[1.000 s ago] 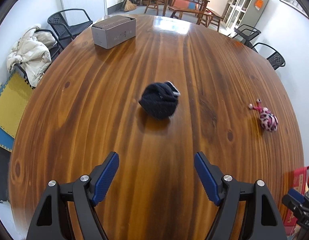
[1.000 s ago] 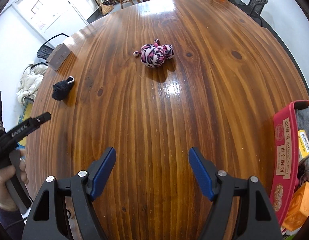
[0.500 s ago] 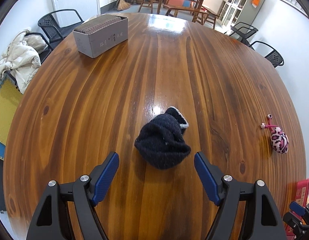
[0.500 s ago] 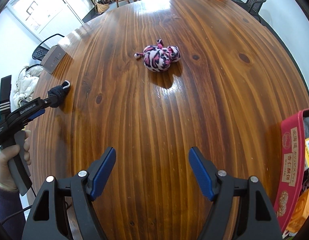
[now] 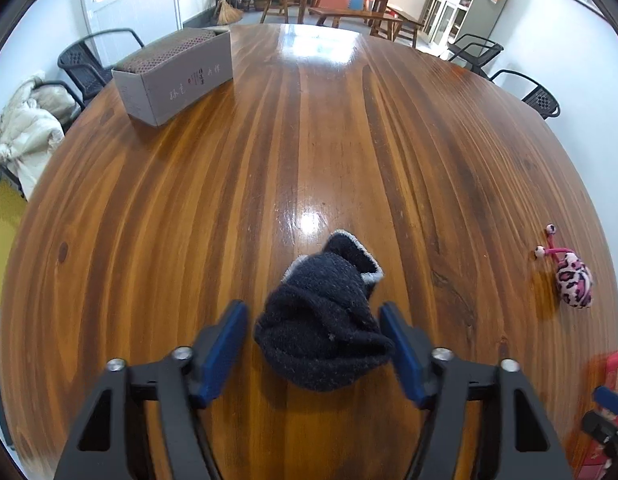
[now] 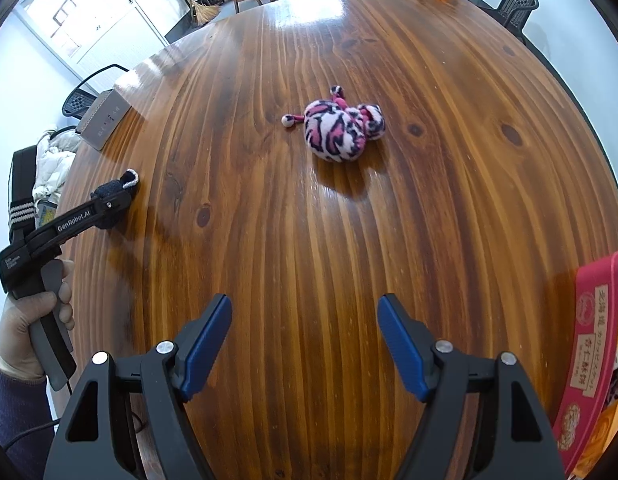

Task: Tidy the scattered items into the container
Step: 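Grasp the black knit hat with the left tool while the right tool grasps the pink-leopard plush, then carry the black hat and pink-leopard plush with both tools over the box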

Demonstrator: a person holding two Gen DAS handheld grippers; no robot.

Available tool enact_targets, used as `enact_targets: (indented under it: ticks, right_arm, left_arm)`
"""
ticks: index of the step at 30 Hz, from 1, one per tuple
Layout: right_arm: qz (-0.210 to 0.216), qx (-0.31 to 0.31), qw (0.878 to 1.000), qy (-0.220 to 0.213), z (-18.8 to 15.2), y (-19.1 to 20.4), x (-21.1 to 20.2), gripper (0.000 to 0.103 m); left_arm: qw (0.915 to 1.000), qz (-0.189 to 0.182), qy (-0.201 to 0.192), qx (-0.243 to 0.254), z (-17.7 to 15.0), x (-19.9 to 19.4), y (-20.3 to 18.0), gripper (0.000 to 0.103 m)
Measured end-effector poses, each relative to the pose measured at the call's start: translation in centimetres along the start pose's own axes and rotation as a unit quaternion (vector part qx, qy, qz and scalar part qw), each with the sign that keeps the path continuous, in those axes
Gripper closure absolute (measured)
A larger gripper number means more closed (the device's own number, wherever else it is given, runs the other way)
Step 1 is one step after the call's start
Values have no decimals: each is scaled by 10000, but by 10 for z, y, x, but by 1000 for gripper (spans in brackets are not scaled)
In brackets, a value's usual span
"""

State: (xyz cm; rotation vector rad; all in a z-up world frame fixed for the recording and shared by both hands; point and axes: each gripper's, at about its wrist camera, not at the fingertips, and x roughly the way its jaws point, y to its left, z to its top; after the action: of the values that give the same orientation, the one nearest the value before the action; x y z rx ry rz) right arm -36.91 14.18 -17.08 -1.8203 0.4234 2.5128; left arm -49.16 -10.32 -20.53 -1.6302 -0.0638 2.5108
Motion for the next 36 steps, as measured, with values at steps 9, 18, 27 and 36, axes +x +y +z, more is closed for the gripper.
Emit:
enact_targets:
  ticks: [9,18,27,36]
  right_arm:
    - [-24,215,9997,-125,23,-10,11,24]
    - [-209,427,9983,-346,63,-25,25,24]
    - [-538,250,9972,-449,101,-25,49,24]
    - [-618,-136,9966,-532,94,-18,53,43]
  left_arm:
    - [9998,-159,-104,-52,-4,-8,4,52]
    - [9994,-295,-175,41,-12,-27,-3,52]
    - [9992,-336,-163,106,-11,-38,-8,52]
    - [9993,-274,-168,201,-17,-51,-20,52]
